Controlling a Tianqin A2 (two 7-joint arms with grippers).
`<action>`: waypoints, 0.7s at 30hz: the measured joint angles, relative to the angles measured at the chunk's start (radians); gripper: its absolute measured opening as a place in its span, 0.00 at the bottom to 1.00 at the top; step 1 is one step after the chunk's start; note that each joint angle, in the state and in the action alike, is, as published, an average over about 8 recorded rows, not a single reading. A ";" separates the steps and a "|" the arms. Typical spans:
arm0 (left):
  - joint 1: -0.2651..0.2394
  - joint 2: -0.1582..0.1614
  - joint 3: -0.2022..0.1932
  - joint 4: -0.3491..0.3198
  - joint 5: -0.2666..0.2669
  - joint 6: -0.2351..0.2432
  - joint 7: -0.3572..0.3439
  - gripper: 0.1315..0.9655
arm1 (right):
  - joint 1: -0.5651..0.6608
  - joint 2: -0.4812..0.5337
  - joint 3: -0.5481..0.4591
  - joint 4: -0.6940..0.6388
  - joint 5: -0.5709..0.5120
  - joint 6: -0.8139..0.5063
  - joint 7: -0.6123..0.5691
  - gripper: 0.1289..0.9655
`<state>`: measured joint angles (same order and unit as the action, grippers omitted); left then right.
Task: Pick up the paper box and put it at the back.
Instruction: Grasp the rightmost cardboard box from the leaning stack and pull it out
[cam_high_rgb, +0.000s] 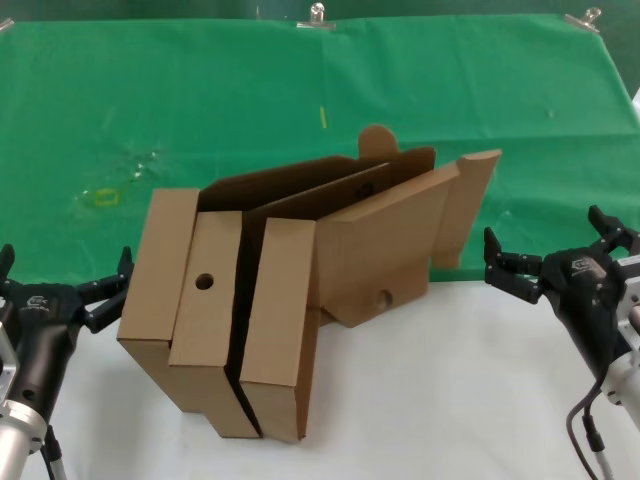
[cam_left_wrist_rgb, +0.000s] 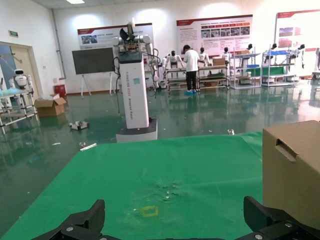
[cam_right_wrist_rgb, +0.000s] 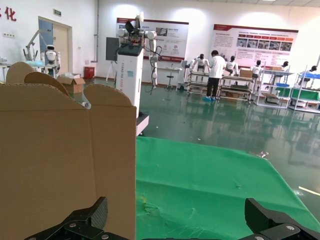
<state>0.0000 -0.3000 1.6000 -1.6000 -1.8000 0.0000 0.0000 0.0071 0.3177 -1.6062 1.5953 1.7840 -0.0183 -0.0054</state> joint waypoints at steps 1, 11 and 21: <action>0.000 0.000 0.000 0.000 0.000 0.000 0.000 1.00 | 0.000 0.000 0.000 0.000 0.000 0.000 0.000 1.00; 0.000 0.000 0.000 0.000 0.000 0.000 0.000 1.00 | 0.000 0.000 0.000 0.000 0.000 0.000 0.000 1.00; 0.000 0.000 0.000 0.000 0.000 0.000 0.000 1.00 | 0.000 0.000 0.000 0.000 0.000 0.000 0.000 1.00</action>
<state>0.0000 -0.3000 1.6000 -1.6000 -1.8000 0.0000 0.0000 0.0071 0.3177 -1.6062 1.5953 1.7840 -0.0183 -0.0054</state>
